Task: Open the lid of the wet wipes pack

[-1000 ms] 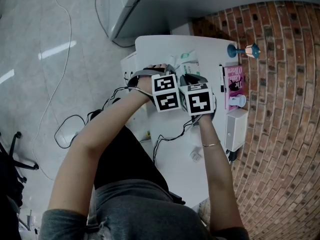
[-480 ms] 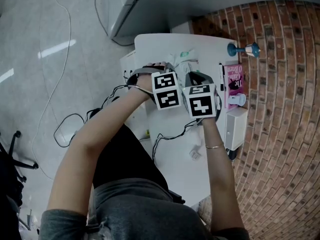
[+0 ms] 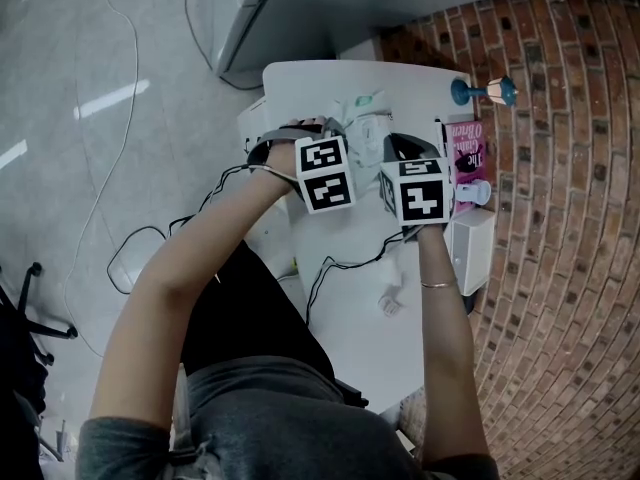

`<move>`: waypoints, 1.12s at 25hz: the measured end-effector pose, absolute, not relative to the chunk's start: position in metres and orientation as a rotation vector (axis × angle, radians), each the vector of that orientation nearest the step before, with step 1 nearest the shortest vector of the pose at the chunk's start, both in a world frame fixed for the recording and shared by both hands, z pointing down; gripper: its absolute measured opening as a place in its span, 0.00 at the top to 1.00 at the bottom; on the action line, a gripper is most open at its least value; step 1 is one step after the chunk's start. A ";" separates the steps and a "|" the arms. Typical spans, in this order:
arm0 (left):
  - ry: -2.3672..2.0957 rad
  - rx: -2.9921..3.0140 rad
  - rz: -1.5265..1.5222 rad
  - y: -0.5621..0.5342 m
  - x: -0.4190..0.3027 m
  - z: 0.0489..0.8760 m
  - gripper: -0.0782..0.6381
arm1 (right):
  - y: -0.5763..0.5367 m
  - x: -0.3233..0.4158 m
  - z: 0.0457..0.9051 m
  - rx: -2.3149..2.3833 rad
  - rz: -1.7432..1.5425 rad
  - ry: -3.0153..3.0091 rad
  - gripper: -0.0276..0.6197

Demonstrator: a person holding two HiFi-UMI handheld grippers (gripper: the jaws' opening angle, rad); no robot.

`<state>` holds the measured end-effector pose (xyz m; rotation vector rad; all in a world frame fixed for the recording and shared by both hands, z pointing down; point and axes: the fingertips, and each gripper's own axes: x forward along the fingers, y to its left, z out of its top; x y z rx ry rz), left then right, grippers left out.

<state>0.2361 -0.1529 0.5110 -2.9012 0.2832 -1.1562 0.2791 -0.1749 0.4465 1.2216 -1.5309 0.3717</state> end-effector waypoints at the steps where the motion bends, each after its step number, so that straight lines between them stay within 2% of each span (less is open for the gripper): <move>1: 0.286 -2.898 -1.154 -0.153 0.236 0.511 0.77 | -0.176 0.282 0.446 1.231 0.377 -1.533 0.94; 28: 0.291 -2.904 -1.141 -0.154 0.236 0.510 0.77 | -0.193 0.331 0.452 1.343 0.451 -1.528 0.92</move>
